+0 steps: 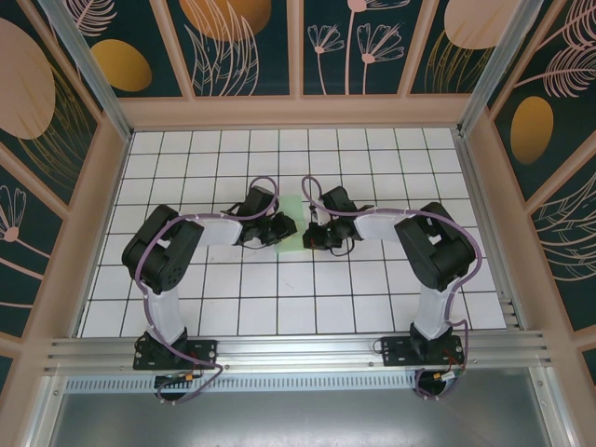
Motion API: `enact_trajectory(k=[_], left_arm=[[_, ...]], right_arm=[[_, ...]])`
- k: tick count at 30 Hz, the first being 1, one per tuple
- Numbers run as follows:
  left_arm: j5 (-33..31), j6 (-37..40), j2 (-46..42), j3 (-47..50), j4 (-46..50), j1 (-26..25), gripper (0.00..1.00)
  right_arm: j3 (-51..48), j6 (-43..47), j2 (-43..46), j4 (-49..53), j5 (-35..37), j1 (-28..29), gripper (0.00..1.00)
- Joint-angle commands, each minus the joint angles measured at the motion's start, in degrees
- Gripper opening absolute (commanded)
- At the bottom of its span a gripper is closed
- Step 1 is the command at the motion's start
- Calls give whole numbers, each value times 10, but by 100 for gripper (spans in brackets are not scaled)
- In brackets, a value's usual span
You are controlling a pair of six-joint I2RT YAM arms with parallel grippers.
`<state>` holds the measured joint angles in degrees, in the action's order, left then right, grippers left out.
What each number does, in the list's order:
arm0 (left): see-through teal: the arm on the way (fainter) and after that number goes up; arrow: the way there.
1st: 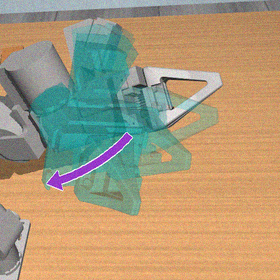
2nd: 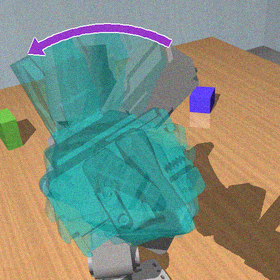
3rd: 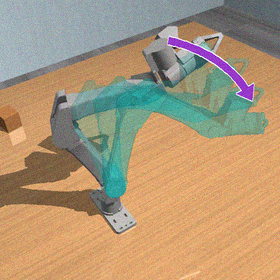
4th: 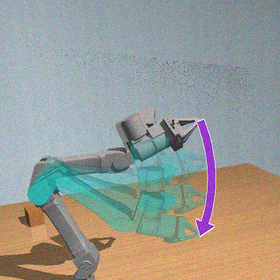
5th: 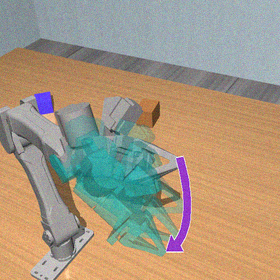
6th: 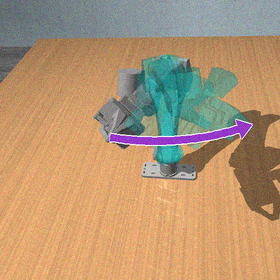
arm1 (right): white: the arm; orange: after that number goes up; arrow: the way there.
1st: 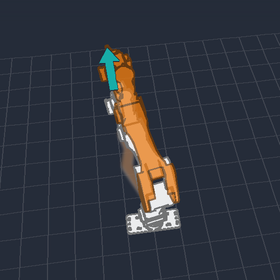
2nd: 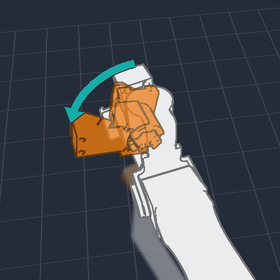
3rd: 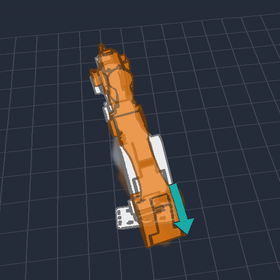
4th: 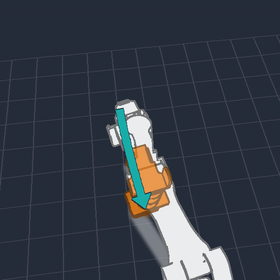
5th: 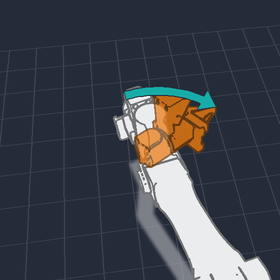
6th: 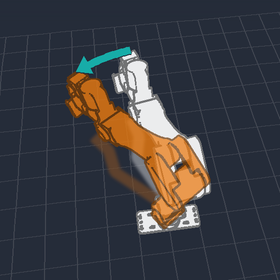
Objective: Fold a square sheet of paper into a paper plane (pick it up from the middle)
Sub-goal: Fold the triangle a second time at the center of the table.
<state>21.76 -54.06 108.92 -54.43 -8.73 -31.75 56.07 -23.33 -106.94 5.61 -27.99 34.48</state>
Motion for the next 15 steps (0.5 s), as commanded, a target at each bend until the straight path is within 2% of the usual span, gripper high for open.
enact_trajectory(k=[1, 15], left_arm=[[-52, 20, -2, -10, 12, 25, 23], [-88, 47, -9, -10, 18, 67, 23]], right_arm=[[-33, 16, -20, 85, 34, -7, 5], [-33, 5, -25, 77, 31, -7, 5]])
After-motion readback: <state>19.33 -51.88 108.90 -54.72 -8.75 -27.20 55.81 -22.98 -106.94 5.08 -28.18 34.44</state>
